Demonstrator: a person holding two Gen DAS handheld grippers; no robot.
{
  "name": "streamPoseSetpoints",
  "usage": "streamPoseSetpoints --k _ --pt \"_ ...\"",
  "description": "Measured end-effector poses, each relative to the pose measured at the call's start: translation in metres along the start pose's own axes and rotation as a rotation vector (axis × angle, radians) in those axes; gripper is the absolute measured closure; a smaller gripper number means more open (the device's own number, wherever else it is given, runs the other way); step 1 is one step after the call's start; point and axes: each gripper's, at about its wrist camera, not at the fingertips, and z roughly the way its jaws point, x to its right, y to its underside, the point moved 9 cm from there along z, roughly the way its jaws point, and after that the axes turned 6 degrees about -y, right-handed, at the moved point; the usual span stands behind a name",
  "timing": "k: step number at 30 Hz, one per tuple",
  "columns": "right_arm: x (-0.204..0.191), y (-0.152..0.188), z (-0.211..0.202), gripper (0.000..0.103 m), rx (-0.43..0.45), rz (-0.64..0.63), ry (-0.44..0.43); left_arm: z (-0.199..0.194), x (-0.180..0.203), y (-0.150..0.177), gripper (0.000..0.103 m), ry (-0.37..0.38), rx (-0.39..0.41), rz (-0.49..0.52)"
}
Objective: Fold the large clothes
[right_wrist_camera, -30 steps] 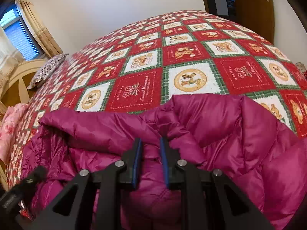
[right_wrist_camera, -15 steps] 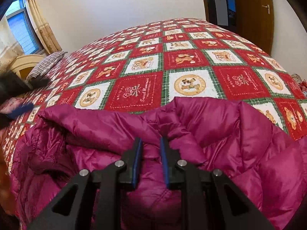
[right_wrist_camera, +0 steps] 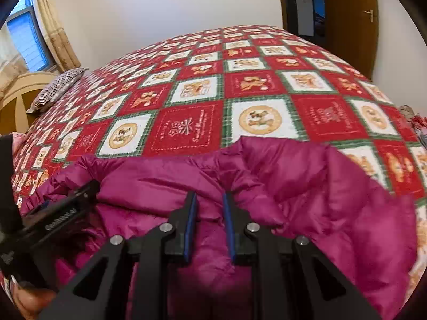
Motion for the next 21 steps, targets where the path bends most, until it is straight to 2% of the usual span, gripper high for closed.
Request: streamPoseSetpoints --k 4,7,8,11,19,21 --pt "0.013 -0.009 -0.023 0.075 0.053 -0.008 0.083 0.002 0.003 0.000 0.013 -0.017 0.002 0.009" --pt "0.027 0.002 -0.006 0.073 -0.020 -0.016 0.116 0.002 0.006 -0.002 0.013 -0.020 0.002 0.010" --pt "0.031 0.006 0.000 0.067 -0.031 -0.022 0.123 0.002 0.006 -0.002 0.013 -0.020 0.002 0.010" --pt "0.035 0.006 0.001 0.066 -0.001 -0.007 0.095 0.002 0.006 -0.002 0.013 -0.020 0.002 0.009" --pt "0.030 0.005 0.003 0.064 0.033 -0.056 0.150 0.003 0.008 -0.003 0.013 -0.011 -0.002 0.002" --pt "0.031 0.004 0.002 0.060 0.038 -0.063 0.162 0.003 0.008 -0.004 0.012 0.004 -0.006 -0.006"
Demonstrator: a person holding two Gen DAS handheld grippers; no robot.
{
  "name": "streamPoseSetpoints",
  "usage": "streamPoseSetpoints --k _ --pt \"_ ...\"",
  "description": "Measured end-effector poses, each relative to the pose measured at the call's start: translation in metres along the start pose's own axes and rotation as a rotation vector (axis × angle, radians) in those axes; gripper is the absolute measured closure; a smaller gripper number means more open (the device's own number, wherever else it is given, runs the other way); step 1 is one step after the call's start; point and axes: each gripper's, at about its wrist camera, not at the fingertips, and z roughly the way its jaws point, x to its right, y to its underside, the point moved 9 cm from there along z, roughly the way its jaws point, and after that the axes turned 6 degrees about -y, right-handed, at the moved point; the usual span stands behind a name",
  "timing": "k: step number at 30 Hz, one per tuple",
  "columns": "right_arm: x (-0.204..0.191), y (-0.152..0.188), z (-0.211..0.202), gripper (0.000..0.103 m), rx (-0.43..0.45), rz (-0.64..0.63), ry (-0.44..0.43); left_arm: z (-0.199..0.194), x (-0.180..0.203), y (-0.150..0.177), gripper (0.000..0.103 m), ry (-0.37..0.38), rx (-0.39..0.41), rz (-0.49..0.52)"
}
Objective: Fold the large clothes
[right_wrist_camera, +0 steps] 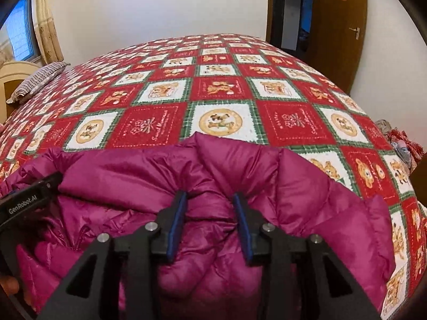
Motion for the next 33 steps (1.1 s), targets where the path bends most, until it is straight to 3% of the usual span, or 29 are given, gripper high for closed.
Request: streamPoseSetpoints --k 5,12,17,22,25,33 --pt "0.005 0.000 -0.005 0.046 -0.023 0.032 -0.010 -0.025 -0.002 0.003 0.012 0.145 -0.032 -0.008" --pt "-0.004 0.011 -0.077 0.041 0.052 0.046 -0.050 -0.125 -0.011 0.007 0.012 0.284 0.105 0.013" --pt "-0.014 0.039 -0.142 0.036 0.087 -0.034 -0.028 -0.198 -0.016 0.040 0.012 0.357 0.157 0.113" --pt "-0.014 0.075 -0.194 0.036 0.090 -0.093 -0.012 -0.246 -0.047 0.088 0.012 0.381 0.182 0.194" --pt "-0.010 0.099 -0.222 0.029 0.096 -0.118 -0.016 -0.262 -0.068 0.115 0.012 0.378 0.183 0.219" --pt "0.035 0.177 -0.289 0.024 0.074 -0.074 -0.011 -0.281 -0.126 0.197 0.012 0.302 0.163 0.228"
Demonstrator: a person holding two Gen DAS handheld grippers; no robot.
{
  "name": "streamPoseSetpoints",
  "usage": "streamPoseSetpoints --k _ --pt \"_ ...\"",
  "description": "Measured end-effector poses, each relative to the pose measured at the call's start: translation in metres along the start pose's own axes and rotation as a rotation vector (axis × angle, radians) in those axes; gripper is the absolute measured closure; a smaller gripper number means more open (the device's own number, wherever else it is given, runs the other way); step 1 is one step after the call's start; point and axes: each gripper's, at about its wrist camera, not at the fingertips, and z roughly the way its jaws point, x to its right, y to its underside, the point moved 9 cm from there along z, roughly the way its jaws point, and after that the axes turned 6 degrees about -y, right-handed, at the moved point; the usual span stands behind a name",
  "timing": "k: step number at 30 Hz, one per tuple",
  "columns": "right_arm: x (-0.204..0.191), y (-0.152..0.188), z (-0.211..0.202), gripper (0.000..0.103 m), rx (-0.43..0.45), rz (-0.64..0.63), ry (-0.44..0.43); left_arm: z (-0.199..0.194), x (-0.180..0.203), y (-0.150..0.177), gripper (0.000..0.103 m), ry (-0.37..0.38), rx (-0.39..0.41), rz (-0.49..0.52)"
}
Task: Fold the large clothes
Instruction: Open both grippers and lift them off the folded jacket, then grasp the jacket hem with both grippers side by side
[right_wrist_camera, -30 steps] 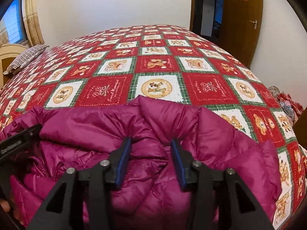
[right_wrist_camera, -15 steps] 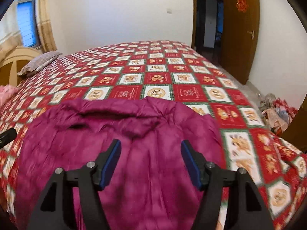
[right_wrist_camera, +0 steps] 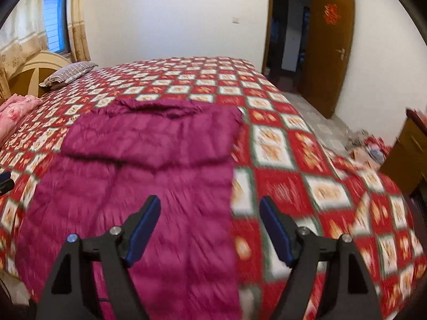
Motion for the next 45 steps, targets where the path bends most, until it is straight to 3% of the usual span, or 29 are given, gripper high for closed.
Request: streamPoseSetpoints --k 6,9,15,23,26,30,34,36,37,38,41,45 --pt "0.014 0.059 -0.032 0.023 -0.109 0.076 -0.055 0.003 -0.008 0.057 0.012 -0.025 -0.127 -0.026" --pt "0.011 0.079 -0.034 0.020 -0.149 0.059 -0.054 0.001 -0.007 0.073 0.012 -0.014 -0.138 -0.037" --pt "0.003 0.113 0.002 0.020 -0.214 0.043 -0.051 0.012 0.003 0.098 0.012 -0.021 -0.207 -0.026" --pt "-0.012 0.137 0.031 0.020 -0.294 0.036 -0.090 0.008 0.019 0.120 0.012 -0.111 -0.198 0.124" --pt "-0.024 0.148 0.024 0.024 -0.319 0.009 -0.136 0.001 0.020 0.126 0.012 -0.017 -0.218 0.062" --pt "-0.030 0.164 0.018 0.038 -0.354 -0.006 -0.182 -0.016 0.027 0.133 0.012 0.132 -0.227 -0.005" --pt "-0.024 0.173 0.022 0.051 -0.360 0.043 -0.217 -0.017 0.028 0.137 0.028 0.133 -0.226 -0.026" --pt "-0.021 0.171 0.019 0.076 -0.353 0.056 -0.232 -0.020 0.027 0.135 0.050 0.146 -0.218 -0.038" --pt "-0.021 0.170 0.015 0.080 -0.344 0.070 -0.254 -0.020 0.026 0.135 0.075 0.147 -0.221 -0.048" --pt "-0.020 0.169 0.013 0.082 -0.336 0.082 -0.267 -0.019 0.023 0.135 0.084 0.155 -0.230 -0.067" --pt "-0.015 0.167 0.004 0.085 -0.309 0.117 -0.287 -0.021 0.020 0.135 0.091 0.199 -0.231 -0.125" --pt "-0.011 0.163 -0.012 0.090 -0.264 0.164 -0.319 -0.031 0.029 0.128 0.096 0.211 -0.199 -0.097"
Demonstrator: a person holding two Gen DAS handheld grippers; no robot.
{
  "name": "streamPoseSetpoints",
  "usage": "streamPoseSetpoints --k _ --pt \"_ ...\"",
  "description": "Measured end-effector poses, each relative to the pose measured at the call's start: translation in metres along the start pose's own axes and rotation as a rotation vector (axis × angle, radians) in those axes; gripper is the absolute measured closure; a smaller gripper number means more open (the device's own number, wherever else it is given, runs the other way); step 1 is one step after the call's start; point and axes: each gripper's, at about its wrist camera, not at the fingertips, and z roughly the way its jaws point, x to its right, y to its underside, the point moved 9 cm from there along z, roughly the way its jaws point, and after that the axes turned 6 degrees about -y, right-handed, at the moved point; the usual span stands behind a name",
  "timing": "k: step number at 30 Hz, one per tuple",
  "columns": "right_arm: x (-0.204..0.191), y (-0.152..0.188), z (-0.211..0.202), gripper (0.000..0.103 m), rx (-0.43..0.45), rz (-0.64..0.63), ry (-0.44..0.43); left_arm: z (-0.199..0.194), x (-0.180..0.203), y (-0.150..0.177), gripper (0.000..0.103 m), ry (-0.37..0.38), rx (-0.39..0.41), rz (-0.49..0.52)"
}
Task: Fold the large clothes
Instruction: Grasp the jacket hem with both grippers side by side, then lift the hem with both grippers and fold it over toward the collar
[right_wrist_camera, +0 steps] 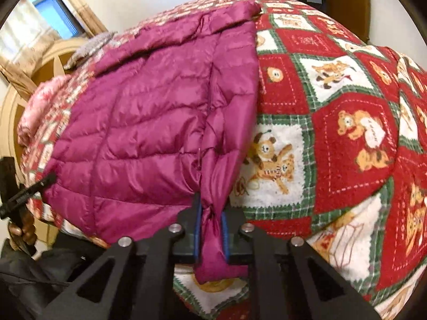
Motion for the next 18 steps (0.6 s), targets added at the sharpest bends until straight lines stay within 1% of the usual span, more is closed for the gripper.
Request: streamPoseSetpoints --k 5,6,9,12,13,15,18 --pt "-0.010 -0.005 -0.030 0.091 0.072 -0.004 -0.041 -0.018 0.011 -0.015 0.097 0.059 0.055 0.015" --pt "-0.012 -0.004 -0.036 0.091 0.082 -0.003 -0.048 -0.025 0.015 -0.018 0.097 0.080 0.070 0.013" --pt "-0.020 -0.008 -0.042 0.091 0.104 -0.011 -0.060 -0.039 0.024 -0.023 0.097 0.138 0.107 0.016" --pt "-0.025 -0.007 -0.052 0.091 0.115 -0.019 -0.070 -0.055 0.032 -0.030 0.097 0.168 0.150 0.041" --pt "-0.030 -0.011 -0.048 0.092 0.117 -0.016 -0.076 -0.059 0.032 -0.033 0.097 0.177 0.162 0.045" --pt "-0.035 -0.012 -0.053 0.092 0.133 -0.005 -0.097 -0.076 0.036 -0.040 0.097 0.216 0.204 0.051" --pt "-0.040 -0.017 -0.076 0.092 0.174 -0.003 -0.111 -0.100 0.042 -0.050 0.097 0.281 0.261 0.061"
